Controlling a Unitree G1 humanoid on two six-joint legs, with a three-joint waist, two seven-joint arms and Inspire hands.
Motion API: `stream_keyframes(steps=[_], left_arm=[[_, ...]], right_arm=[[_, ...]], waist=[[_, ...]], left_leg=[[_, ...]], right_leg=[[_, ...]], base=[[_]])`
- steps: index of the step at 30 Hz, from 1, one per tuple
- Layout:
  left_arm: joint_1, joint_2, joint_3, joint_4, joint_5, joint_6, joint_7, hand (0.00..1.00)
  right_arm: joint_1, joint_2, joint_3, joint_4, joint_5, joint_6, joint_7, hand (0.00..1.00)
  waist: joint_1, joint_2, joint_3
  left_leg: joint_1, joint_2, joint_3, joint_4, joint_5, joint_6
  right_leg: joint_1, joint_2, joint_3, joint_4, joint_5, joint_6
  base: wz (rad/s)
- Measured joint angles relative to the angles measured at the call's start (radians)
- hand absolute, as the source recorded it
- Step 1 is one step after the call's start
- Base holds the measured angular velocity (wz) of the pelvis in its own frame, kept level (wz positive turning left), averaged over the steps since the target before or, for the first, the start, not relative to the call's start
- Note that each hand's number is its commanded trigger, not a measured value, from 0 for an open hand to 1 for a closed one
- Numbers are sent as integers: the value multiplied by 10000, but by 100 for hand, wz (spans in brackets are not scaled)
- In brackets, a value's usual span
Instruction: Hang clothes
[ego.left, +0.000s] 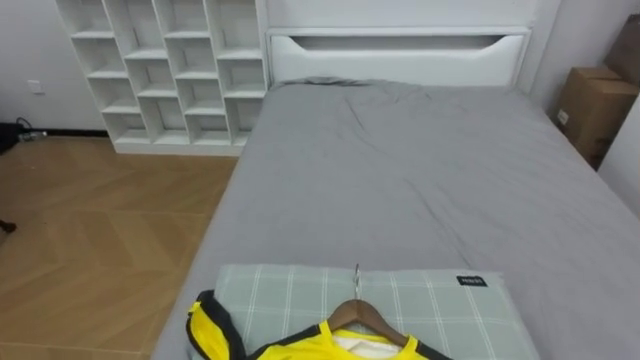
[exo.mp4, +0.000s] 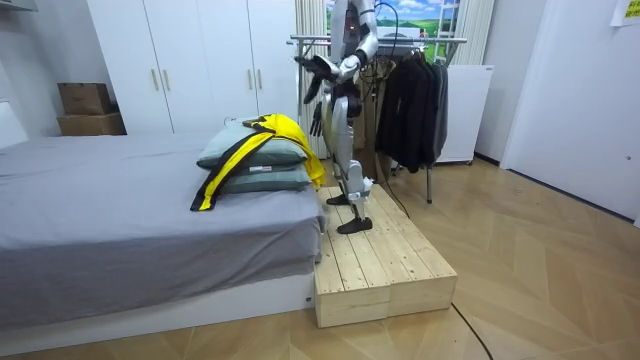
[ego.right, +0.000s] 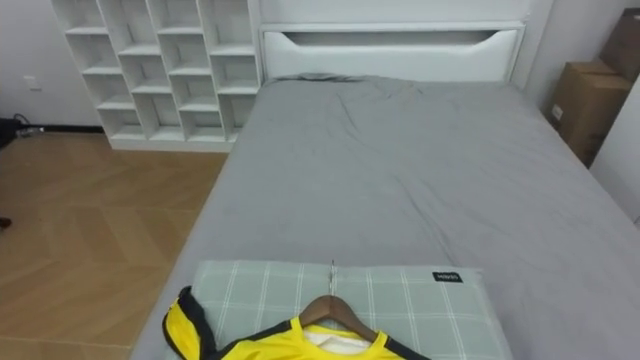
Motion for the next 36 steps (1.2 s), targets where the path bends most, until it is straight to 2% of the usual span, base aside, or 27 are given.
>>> stream_keyframes(steps=[3,6,10,16,19,22,33,36], left_arm=[[-399,195,-97,-275,848,-16,221,0],[-450,296,-334,-665,1263,-35,375,0],[-450,384,-432,-1102,2468,12,362,0],[-637,386,-976,-1134,3436,-66,3,0],[-957,423,-1532,-1124,3640,-64,-180,0],[-1018,423,-1779,-1125,4082,-75,-397,0],[-1220,450,-2211,-1120,4368,-72,-787,0],[-1243,546,-2435,-1126,4519,-52,-914,0]], right_arm=[[-19,-49,0,27,-13,-42,-13,0],[-11,-96,1,40,-13,-150,-6,0],[-46,-148,-16,5,-44,-265,16,0],[-84,-170,-18,43,-177,-630,108,0],[-135,-164,-5,60,-176,-651,109,0],[-218,-166,-19,130,-184,-657,104,0],[-337,-175,-14,439,-139,-776,289,0],[-409,-212,-17,435,-245,-775,384,0]], waist=[[-16,59,33],[-50,158,87],[-237,202,97],[-584,286,96],[-613,292,105],[-646,302,100],[-903,253,110],[-1108,258,106]], left_leg=[[13,0,8,-29,-1,0],[115,0,57,-86,-1,0],[-27,-5,91,-95,0,0],[-5,-7,126,-69,0,0],[-10,-7,143,-66,0,0],[-18,-3,199,-67,0,0],[-26,-3,321,-50,1,2],[-37,-4,304,-62,1,1]], right_leg=[[4,0,10,-8,0,0],[10,-1,54,-31,0,1],[21,8,135,-160,-1,1],[17,7,256,-152,-1,2],[-7,6,280,-158,-1,2],[-48,7,349,-158,-1,2],[-161,-3,523,-129,3,-1],[-134,-3,517,-119,3,-1]], base=[[0],[-5],[-1],[-2],[0],[-7],[-4],[2]])
